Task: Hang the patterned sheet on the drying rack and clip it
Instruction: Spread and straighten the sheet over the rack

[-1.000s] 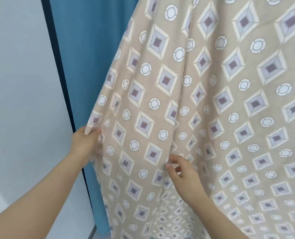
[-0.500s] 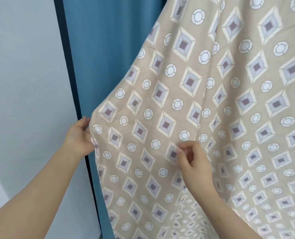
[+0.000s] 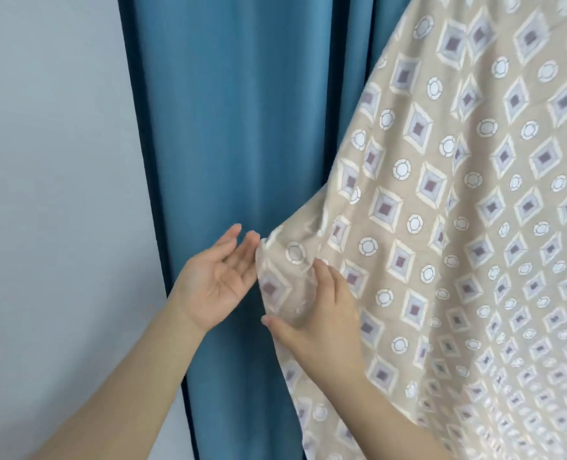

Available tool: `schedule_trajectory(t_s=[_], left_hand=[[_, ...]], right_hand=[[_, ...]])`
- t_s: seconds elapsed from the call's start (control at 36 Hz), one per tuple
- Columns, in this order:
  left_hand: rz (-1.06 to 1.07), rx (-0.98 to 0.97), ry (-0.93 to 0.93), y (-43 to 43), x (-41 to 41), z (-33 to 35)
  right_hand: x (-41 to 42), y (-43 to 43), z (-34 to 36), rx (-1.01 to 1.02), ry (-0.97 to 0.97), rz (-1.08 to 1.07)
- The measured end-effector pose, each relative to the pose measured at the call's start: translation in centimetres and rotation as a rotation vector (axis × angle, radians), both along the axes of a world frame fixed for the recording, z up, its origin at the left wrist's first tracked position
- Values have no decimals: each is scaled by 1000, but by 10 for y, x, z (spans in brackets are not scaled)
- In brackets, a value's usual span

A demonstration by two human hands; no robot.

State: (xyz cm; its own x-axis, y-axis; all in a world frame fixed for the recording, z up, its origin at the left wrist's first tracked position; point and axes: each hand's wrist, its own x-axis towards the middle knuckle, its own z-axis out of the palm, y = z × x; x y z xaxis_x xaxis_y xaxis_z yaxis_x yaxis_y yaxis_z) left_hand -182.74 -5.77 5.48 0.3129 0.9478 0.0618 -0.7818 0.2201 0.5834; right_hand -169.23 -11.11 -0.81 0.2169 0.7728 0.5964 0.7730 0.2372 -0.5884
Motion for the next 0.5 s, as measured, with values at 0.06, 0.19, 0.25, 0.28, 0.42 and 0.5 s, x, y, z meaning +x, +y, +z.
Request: schedule_trajectory(t_s=[0.06,0.19,0.25,0.28,0.42,0.5], left_hand=[[-71,16,16,-2,2,1],[-18,160,269,-6,-1,-5],[134,298,623,-6,-5,-21],[203,389,813,-6,-3,-24],[150,800,1247,-9,31,-30],[112,878,1110,-14,59,-23]], right_hand=[[-7,7,3,-61,86,-110],[5,4,17,83,497,-42],[5,-10,12,107,599,4],[7,-15,14,120,639,8],[16,-40,33,224,695,37],[22,-50,42,225,684,38]])
